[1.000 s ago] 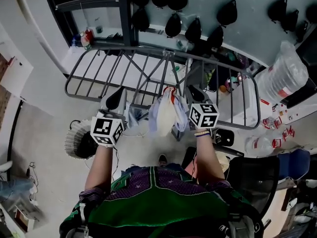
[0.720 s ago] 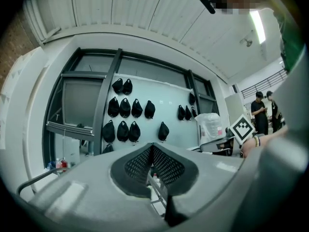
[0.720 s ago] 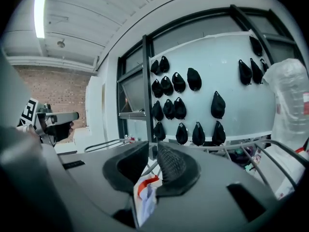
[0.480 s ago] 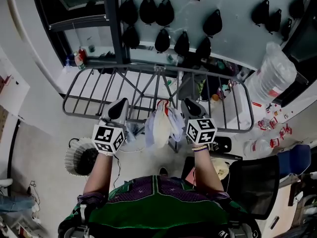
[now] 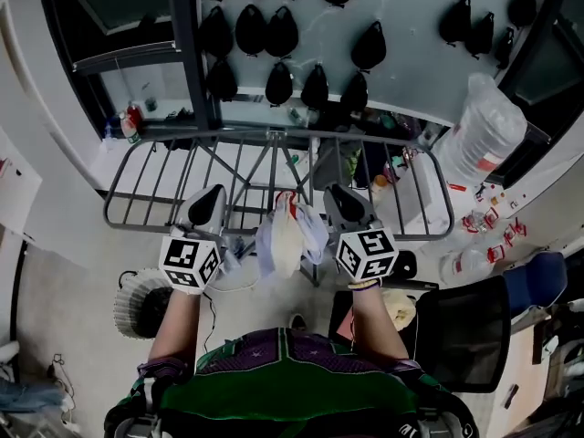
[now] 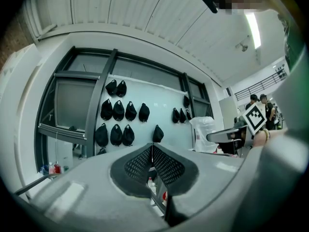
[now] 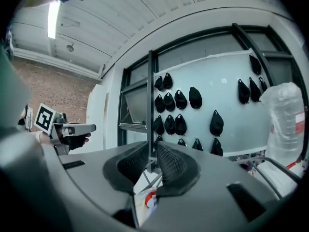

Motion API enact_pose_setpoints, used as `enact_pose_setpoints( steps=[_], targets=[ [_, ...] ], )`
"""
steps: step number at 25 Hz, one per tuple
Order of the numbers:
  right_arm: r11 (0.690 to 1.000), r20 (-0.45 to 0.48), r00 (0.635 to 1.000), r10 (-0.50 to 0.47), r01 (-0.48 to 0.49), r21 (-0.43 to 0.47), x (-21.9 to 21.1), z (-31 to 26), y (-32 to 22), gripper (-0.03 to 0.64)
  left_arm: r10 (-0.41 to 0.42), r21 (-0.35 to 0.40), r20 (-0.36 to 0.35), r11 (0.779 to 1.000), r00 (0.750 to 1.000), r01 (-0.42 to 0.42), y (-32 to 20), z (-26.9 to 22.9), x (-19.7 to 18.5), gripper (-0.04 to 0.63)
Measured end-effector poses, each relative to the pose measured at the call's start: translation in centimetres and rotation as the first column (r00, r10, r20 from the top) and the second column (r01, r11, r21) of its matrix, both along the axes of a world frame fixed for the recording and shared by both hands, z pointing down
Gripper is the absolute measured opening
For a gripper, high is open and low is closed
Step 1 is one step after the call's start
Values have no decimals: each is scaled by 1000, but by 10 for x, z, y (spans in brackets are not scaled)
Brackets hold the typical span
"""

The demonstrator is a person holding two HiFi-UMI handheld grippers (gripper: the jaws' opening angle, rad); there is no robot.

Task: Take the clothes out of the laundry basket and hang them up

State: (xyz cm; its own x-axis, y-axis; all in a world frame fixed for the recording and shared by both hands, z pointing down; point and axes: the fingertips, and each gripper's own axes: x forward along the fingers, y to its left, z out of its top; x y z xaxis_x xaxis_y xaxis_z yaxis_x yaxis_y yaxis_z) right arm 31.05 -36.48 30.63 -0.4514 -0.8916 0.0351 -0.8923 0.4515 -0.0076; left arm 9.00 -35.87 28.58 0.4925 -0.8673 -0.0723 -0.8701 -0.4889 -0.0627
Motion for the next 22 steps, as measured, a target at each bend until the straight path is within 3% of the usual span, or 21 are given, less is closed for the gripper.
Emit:
enact_pose_setpoints(
  steps=[9, 22],
  targets=[
    [996, 17, 1000, -8, 7, 88, 3, -43, 16, 46, -10, 39, -21, 999, 1000, 11, 4, -25, -1, 18],
    [993, 23, 1000, -21, 18, 115, 2, -53, 27, 44, -31, 54, -44, 998, 999, 33, 20, -32, -3, 18]
  ],
)
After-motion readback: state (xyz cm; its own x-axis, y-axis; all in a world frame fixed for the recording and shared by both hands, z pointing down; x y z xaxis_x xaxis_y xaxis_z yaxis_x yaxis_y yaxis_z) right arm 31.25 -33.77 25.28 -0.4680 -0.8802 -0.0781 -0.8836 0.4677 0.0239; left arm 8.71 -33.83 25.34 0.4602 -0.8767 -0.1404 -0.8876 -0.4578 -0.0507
